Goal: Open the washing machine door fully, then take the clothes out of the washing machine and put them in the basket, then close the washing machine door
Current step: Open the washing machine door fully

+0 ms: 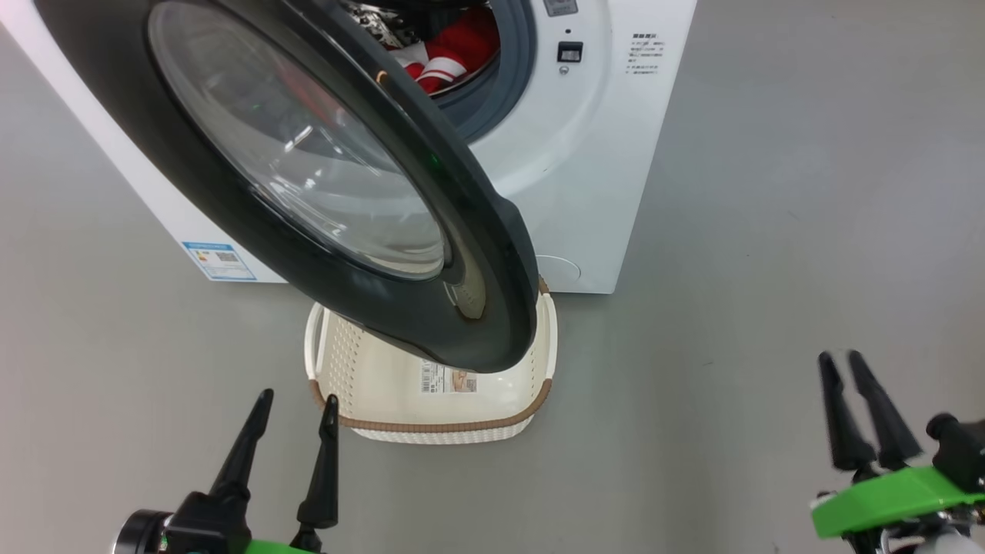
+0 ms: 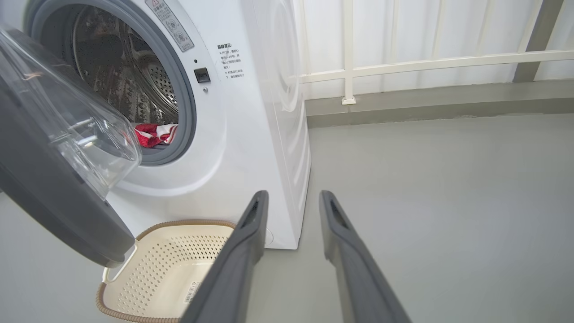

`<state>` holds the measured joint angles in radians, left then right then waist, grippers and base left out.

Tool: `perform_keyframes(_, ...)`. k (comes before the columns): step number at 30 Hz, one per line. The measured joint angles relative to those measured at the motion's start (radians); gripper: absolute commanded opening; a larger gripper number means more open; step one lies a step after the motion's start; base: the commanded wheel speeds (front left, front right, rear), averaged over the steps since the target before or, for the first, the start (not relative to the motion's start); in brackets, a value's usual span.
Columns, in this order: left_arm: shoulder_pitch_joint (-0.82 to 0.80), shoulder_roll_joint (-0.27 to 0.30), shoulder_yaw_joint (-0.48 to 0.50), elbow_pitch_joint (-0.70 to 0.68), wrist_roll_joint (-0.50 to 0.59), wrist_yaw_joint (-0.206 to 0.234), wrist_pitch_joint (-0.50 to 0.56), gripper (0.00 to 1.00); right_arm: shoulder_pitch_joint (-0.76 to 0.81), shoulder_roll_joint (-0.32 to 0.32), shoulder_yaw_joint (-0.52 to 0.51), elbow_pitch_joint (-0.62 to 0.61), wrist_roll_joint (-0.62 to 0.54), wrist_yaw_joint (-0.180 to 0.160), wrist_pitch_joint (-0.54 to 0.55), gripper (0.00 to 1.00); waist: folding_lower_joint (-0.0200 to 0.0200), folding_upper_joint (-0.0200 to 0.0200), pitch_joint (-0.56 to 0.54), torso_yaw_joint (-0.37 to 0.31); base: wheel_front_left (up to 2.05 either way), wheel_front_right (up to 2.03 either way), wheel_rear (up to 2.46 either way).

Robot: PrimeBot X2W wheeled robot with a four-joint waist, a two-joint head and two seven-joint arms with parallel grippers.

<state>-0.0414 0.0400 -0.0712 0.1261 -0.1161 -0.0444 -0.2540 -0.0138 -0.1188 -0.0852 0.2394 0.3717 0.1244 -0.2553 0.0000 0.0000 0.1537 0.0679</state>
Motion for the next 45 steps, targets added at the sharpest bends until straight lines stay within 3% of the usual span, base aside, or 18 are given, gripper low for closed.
perform_keyframes(13, 0.0, 0.0, -0.032, -0.002, -0.013, 0.006, 0.0, 1.0, -0.202, -0.003, 0.173, -0.057, 0.169, 0.0, 0.0, 0.0, 0.0, 0.0, -0.004, 0.039, 0.0, 0.0, 0.0)
perform_keyframes(21, 0.0, 0.0, -0.064, -0.008, -0.027, 0.011, 0.0, 1.0, -0.328, -0.048, 0.315, -0.016, 0.317, 0.0, 0.0, 0.0, 0.0, 0.0, 0.004, 0.072, 0.0, 0.0, 0.0)
perform_keyframes(28, -0.005, 0.001, -0.105, -0.007, -0.038, 0.019, 0.0, 1.0, -0.466, -0.14, 0.509, 0.048, 0.479, 0.0, 0.0, 0.0, 0.0, 0.0, 0.027, 0.119, 0.0, 0.0, 0.0)
perform_keyframes(35, -0.028, 0.001, -0.13, -0.007, -0.06, 0.028, 0.0, 1.0, -0.567, -0.233, 0.723, 0.087, 0.722, 0.0, 0.0, 0.0, 0.0, 0.0, 0.05, 0.157, 0.0, 0.0, 0.0)
perform_keyframes(45, -0.036, 0.001, -0.153, -0.008, -0.082, 0.045, 0.0, 1.0, -0.638, -0.332, 0.86, 0.033, 1.04, 0.0, 0.099, 0.0, 0.0001, 0.0, 0.077, 0.194, 0.0, 0.0, 0.0)
